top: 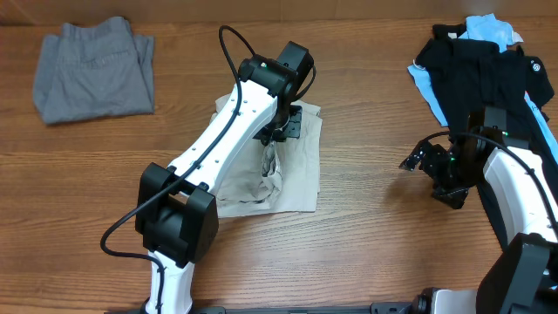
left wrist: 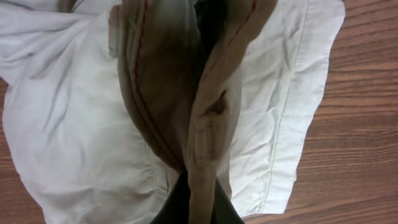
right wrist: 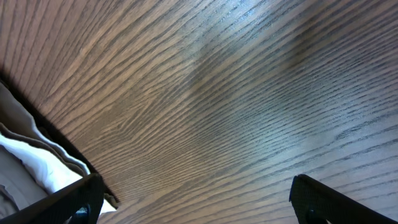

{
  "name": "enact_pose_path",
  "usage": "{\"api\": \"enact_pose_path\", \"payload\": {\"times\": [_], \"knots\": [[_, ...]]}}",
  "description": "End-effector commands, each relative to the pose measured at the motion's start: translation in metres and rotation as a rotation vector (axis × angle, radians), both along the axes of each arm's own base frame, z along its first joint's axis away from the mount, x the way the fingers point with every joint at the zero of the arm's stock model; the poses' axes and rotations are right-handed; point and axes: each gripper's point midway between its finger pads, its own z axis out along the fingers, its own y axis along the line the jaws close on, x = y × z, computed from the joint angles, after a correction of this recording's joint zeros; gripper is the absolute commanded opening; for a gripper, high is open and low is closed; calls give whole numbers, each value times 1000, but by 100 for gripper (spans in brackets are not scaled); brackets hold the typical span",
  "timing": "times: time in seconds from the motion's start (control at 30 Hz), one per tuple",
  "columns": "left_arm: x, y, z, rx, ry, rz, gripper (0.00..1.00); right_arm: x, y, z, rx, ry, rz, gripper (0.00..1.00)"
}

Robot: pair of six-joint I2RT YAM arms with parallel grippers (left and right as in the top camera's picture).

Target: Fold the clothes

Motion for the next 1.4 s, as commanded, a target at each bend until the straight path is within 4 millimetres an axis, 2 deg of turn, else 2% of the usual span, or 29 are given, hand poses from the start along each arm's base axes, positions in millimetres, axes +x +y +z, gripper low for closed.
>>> {"api": "enact_pose_path", "payload": {"times": [0.0,0.03,0.07,0.1,0.2,0.27,0.37,0.57,0.67,0.77,0.8,0.83,0.87,0.9,0.93,0.97,1.07,1.13,1.17,1.2,1.23,1.27,1.37], "knots": [[7,-6,4,-18,-20,5,25,-2,1,-2,-4,10,3,100],[6,-7,4,-22,-17,2,47,-2,1,-2,-4,10,3,100],[6,-8,4,-30,-13,-9,63,-2,1,-2,-4,10,3,100],[5,-10,4,-38,-10,-25,75,-2,1,-2,-4,10,3,100],[2,-13,7,-60,1,-70,92,-2,1,-2,-4,10,3,100],[1,-12,14,-63,-4,-74,96,-2,1,-2,-4,9,3,100],[5,-5,35,-74,-33,-59,97,-1,0,-2,-5,5,3,100],[14,29,82,-115,-89,-4,100,2,4,-1,18,-12,14,100],[11,54,92,-124,-75,24,100,11,28,11,158,-98,98,100],[7,85,89,-98,-25,71,97,22,55,31,327,-206,175,94],[4,93,85,-90,-3,83,94,25,64,38,373,-241,200,90],[1,103,80,-79,26,94,88,28,72,43,410,-270,221,83],[-3,110,74,-72,52,103,79,31,79,48,438,-294,241,63],[-6,114,68,-74,80,111,68,33,89,52,461,-312,262,33],[-10,115,61,-86,108,110,59,35,96,54,474,-320,275,13],[-13,114,53,-102,133,104,48,36,104,55,479,-322,286,4],[-21,112,28,-116,184,96,29,40,134,59,495,-335,342,4],[-22,113,12,-113,197,98,28,41,160,62,508,-348,392,4],[-24,113,2,-112,204,101,30,41,174,62,498,-351,415,20],[-24,113,-4,-111,207,101,36,40,183,61,480,-354,433,43],[-25,113,-10,-110,211,102,48,40,190,58,451,-358,448,64],[-26,114,-16,-109,214,102,50,40,194,53,408,-354,452,72],[-30,114,-28,-106,226,102,53,39,196,38,282,-326,437,77]]}}
